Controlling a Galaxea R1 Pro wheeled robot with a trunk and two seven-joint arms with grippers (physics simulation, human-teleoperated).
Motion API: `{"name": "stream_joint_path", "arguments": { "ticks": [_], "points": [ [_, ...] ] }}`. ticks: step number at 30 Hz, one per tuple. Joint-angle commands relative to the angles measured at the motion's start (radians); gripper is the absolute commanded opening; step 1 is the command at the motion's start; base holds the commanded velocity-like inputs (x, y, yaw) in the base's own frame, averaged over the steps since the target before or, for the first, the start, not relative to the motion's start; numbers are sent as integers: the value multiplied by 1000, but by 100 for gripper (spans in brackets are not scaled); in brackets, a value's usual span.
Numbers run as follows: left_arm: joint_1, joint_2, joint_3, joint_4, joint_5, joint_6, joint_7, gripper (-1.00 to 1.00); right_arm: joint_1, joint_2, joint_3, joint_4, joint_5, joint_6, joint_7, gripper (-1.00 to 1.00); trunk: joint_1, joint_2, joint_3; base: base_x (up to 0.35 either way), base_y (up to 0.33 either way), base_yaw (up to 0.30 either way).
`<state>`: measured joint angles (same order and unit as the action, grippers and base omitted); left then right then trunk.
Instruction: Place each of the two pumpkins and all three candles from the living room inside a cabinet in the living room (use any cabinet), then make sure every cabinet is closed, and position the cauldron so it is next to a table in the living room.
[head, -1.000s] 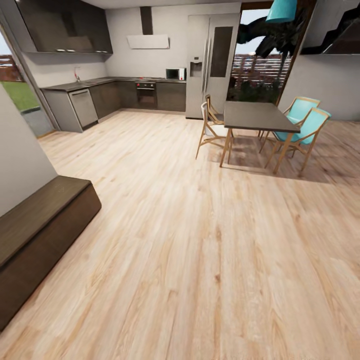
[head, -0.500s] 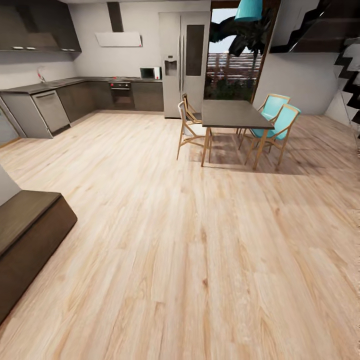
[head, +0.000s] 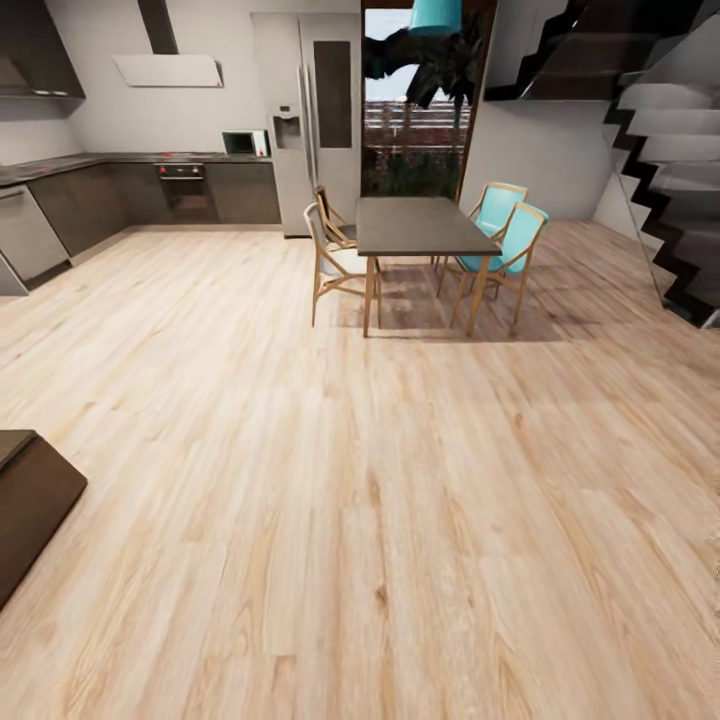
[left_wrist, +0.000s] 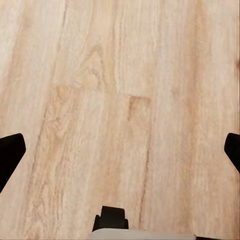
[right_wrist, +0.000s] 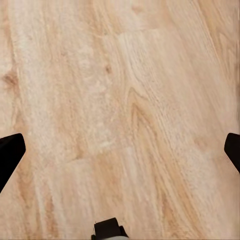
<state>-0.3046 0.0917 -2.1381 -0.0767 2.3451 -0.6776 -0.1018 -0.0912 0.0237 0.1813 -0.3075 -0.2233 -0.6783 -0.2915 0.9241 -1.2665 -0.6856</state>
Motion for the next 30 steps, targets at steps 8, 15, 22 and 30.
{"name": "stream_joint_path", "arguments": {
  "ticks": [8,15,22,30],
  "points": [
    [-1,0,-2,-3,11,-3,-7,100,-1,1,8,1,-8,-5,-6,100,1,0,-5,331,-114,-164],
    [-1,0,-2,-3,11,-3,-7,100,-1,0,7,0,-6,-9,-9,100,1,0,-5,331,-134,-15],
    [-1,0,-2,-3,11,14,-7,100,-1,11,13,-4,-4,-20,-11,100,1,0,-5,331,-137,-155],
    [-1,0,-5,-3,11,32,-11,100,-1,10,12,-2,-5,-21,-10,100,1,0,-5,286,-139,-285]
  ]
}}
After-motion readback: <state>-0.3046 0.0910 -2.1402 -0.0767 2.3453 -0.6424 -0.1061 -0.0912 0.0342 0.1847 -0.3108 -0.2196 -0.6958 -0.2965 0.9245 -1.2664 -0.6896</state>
